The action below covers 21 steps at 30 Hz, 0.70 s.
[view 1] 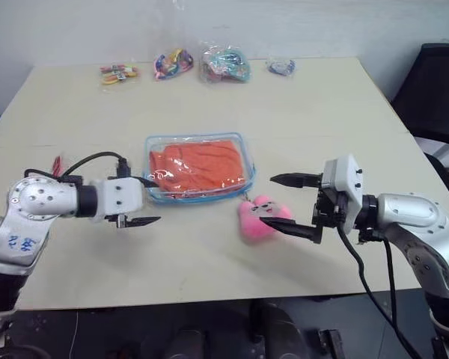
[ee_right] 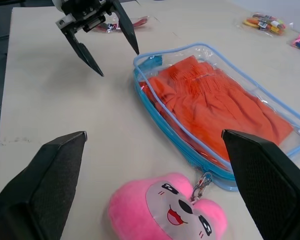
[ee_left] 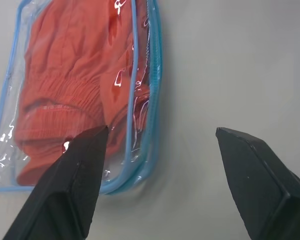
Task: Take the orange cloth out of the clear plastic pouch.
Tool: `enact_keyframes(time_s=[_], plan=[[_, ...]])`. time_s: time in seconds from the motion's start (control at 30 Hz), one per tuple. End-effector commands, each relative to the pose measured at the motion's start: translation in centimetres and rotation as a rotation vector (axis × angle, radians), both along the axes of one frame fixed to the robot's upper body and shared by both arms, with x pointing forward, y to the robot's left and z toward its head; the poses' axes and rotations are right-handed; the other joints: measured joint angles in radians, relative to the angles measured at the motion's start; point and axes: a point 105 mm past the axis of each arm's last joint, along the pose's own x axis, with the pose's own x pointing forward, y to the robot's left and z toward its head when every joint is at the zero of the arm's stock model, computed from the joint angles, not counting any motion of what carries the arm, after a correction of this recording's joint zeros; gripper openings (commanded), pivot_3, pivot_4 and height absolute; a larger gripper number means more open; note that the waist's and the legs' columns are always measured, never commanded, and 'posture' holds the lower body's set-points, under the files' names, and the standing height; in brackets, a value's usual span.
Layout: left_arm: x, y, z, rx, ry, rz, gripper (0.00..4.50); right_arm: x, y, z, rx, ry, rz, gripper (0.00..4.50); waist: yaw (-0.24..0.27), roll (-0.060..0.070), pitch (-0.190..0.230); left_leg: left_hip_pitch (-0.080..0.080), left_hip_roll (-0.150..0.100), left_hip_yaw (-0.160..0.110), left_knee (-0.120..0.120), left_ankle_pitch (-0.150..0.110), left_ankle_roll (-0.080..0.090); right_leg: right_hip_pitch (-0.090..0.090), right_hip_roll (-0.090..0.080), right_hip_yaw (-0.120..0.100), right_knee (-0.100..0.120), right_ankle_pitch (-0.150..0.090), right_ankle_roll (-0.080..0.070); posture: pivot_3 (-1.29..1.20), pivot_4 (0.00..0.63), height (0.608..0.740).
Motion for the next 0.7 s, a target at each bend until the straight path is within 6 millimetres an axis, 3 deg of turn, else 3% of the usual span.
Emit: enact_keyframes(time_s=[0.03, 0.23, 0.33, 0.63, 0.7], plan=[[1.2, -0.3, 0.0, 0.045, -0.070, -0.025, 3.63, -0.6, -0.1, 1.0, 0.005, -0.052, -0.006, 4.50, 0.002, 0.000, 0.000, 0.000, 0.000, 0.000, 0.000, 0.000, 0.000, 0.000, 0.000, 0.000, 0.000, 0.000, 0.000, 0.00, 0.150, 0.740], [2.5, -1.0, 0.1, 0.023, -0.116, -0.030, 3.63, -1.0, -0.4, 0.7, -0.012, -0.044, -0.014, 4.50, 0.003, 0.000, 0.000, 0.000, 0.000, 0.001, 0.001, 0.000, 0.001, 0.000, 0.000, 0.000, 0.000, 0.000, 0.000, 0.00, 0.150, 0.740], [2.5, -1.1, 0.2, 0.014, -0.125, -0.046, 3.03, -1.4, -0.4, 0.5, -0.024, -0.031, 0.005, 4.50, 0.003, 0.000, 0.000, 0.000, 0.000, 0.001, 0.001, 0.000, 0.001, 0.000, 0.000, 0.000, 0.000, 0.000, 0.000, 0.00, 0.150, 0.740], [1.2, 0.1, -0.1, 0.045, -0.106, -0.116, 0.17, -1.8, -0.4, 0.1, -0.055, -0.006, 0.045, 4.50, 0.002, 0.000, 0.000, 0.000, 0.000, 0.001, 0.001, 0.000, 0.001, 0.000, 0.000, 0.000, 0.000, 0.000, 0.000, 0.00, 0.150, 0.740], [0.7, 0.0, -0.3, 0.045, -0.096, -0.156, 0.03, -1.9, -0.5, 0.0, -0.062, -0.002, 0.054, 4.50, 0.002, 0.000, 0.000, 0.000, 0.000, 0.000, 0.001, 0.000, 0.001, 0.000, 0.000, 0.000, 0.000, 0.000, 0.000, 0.00, 0.150, 0.740]])
